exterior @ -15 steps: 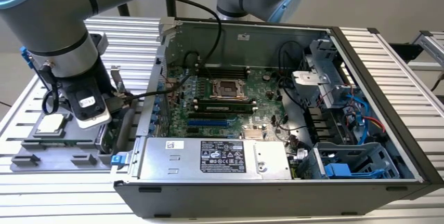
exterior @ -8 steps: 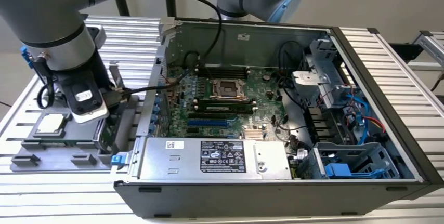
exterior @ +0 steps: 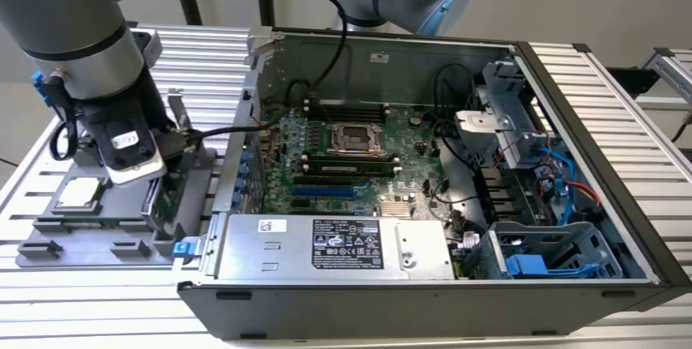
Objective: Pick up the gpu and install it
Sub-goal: 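Pick up the gpu and move the gpu toward the slot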
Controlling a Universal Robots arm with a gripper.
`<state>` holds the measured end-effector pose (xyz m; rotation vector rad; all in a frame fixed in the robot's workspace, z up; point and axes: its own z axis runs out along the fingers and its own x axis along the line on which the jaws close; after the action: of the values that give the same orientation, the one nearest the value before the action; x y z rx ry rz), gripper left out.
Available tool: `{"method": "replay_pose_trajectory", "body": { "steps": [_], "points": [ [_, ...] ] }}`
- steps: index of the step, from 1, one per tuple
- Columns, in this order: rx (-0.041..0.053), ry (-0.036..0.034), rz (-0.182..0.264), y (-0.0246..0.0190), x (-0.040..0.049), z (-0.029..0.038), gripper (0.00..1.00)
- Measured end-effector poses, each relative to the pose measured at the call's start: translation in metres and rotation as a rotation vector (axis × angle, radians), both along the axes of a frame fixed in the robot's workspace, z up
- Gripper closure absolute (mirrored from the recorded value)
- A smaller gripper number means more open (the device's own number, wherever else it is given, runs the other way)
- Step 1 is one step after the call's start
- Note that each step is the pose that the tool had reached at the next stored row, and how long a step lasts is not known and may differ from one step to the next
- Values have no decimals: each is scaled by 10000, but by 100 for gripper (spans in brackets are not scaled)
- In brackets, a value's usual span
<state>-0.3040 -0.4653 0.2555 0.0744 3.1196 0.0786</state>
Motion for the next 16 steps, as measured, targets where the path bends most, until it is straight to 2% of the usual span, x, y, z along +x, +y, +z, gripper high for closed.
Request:
{"method": "replay_pose_trajectory", "body": {
  "steps": [7,16],
  "points": [
    [1,0,-2,1,-1,149,100],
    [1,0,-1,0,0,263,100]
  ]
}}
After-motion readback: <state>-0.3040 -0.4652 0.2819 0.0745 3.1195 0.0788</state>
